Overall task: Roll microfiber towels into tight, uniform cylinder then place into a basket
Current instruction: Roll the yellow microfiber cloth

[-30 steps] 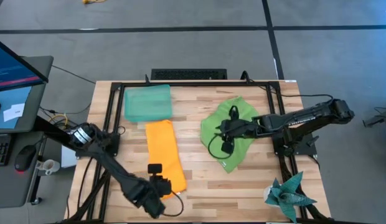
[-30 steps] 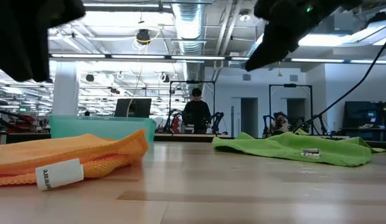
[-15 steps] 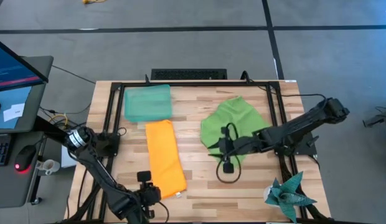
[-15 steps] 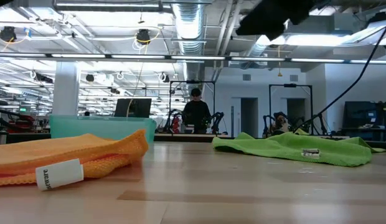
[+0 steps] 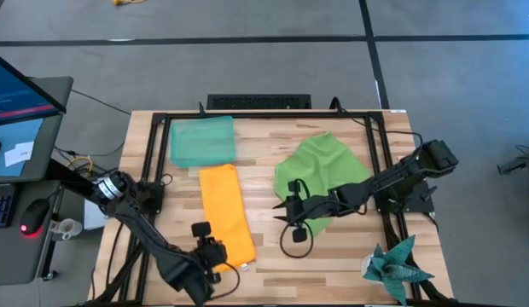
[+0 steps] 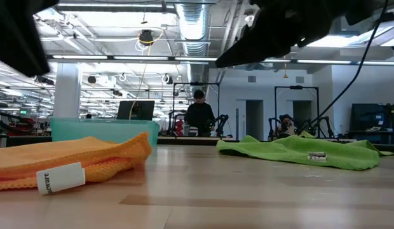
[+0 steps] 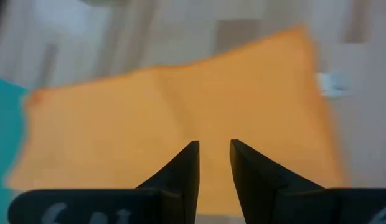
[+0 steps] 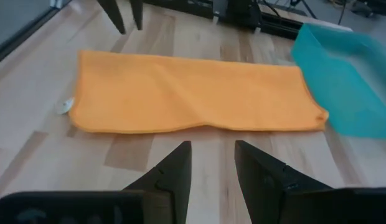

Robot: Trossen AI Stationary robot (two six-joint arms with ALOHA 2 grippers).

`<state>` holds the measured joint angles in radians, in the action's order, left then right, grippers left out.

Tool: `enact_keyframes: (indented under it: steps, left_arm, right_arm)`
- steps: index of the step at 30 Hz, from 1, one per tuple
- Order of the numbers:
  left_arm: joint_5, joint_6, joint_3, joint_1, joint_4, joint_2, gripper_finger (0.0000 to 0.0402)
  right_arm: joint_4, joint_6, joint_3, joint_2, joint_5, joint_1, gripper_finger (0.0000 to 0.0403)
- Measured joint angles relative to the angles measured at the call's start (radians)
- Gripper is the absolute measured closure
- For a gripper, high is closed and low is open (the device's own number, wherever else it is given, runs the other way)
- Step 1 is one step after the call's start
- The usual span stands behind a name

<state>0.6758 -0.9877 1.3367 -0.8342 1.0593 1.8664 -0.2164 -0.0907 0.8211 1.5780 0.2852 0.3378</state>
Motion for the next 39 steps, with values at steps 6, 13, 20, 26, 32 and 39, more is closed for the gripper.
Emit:
enact_keyframes:
  steps: [6, 13, 20, 26, 32, 39]
  left_arm:
    - [0.021, 0.026, -0.114, 0.065, 0.017, 0.000, 0.0319]
    - [0.001, 0.091, -0.225, 0.172, -0.116, 0.000, 0.0319]
    - [-0.108, 0.260, -0.276, 0.312, -0.269, 0.001, 0.0319]
    - [-0.173, 0.401, -0.298, 0.393, -0.496, -0.002, 0.0319]
    - [-0.181, 0.472, -0.300, 0.444, -0.670, 0.001, 0.0319]
    - [-0.163, 0.595, -0.297, 0.493, -0.749, 0.033, 0.0319]
  right_arm:
    - [0.011, 0.063, 0.000, -0.013, 0.000, -0.015, 0.0257]
    - [0.041, 0.057, 0.000, -0.013, 0.000, -0.015, 0.0257]
    - [0.051, 0.057, 0.000, -0.013, 0.000, -0.019, 0.0257]
    - [0.060, 0.057, 0.000, -0.013, 0.000, -0.019, 0.0257]
    - [0.091, 0.057, 0.000, -0.013, 0.000, -0.019, 0.0257]
    - [0.120, 0.057, 0.000, -0.013, 0.000, -0.019, 0.0257]
